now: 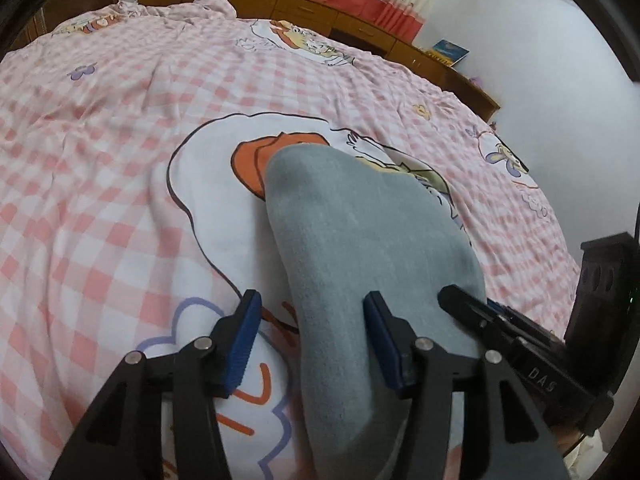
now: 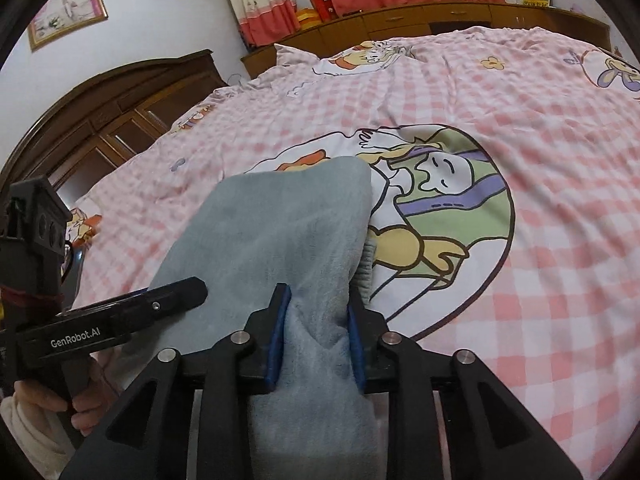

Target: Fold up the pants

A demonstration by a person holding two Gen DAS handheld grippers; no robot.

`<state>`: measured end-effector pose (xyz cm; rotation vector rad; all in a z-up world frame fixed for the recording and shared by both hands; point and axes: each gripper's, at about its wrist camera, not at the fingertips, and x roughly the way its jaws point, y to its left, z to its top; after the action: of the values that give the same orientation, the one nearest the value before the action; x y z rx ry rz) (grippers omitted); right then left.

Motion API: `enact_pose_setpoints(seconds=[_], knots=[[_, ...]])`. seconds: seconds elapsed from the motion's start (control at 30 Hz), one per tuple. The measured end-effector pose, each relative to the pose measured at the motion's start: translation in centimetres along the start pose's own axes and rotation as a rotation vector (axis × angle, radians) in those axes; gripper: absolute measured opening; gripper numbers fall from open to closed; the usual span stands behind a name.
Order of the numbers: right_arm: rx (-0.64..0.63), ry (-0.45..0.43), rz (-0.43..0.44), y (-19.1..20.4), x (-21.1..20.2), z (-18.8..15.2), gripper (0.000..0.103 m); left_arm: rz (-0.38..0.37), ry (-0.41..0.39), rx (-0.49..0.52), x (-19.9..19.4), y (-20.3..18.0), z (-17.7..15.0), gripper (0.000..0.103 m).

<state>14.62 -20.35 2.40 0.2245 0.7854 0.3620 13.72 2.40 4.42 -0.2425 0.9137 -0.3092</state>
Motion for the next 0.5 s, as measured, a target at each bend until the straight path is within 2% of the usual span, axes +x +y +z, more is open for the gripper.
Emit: enact_pose_setpoints(seconds=[0.13, 0.27, 0.37, 0.43, 0.5], knots=[[-0.003, -0.033, -0.038, 0.8, -2.2, 0.6, 0.029, 0.051, -0.060, 0.060, -2.8, -1.9, 0.4, 0.054], [-0.047, -0.063, -0.043, 2.1, -4.1, 1.4, 0.029, -0.024, -0.136, 0.098, -5.3, -3.8, 1.0, 0.054], [-0.045, -0.066, -0.042, 2.4, -4.3, 1.6, 0.030, -0.033, -0.100, 0.102, -4.8, -4.4, 1.0, 0.054], [-0.021, -0.060, -0.034, 2.4, -4.7, 1.3, 0.030, -0.037, -0.052, 0.084, -4.2, -4.4, 0.3, 0.046], [-0.011, -0.072, 0.001, 2.5, -5.8, 0.8, 0.030, -0.047, -0.036, 0.063, -4.4, -4.3, -0.7, 0.046]])
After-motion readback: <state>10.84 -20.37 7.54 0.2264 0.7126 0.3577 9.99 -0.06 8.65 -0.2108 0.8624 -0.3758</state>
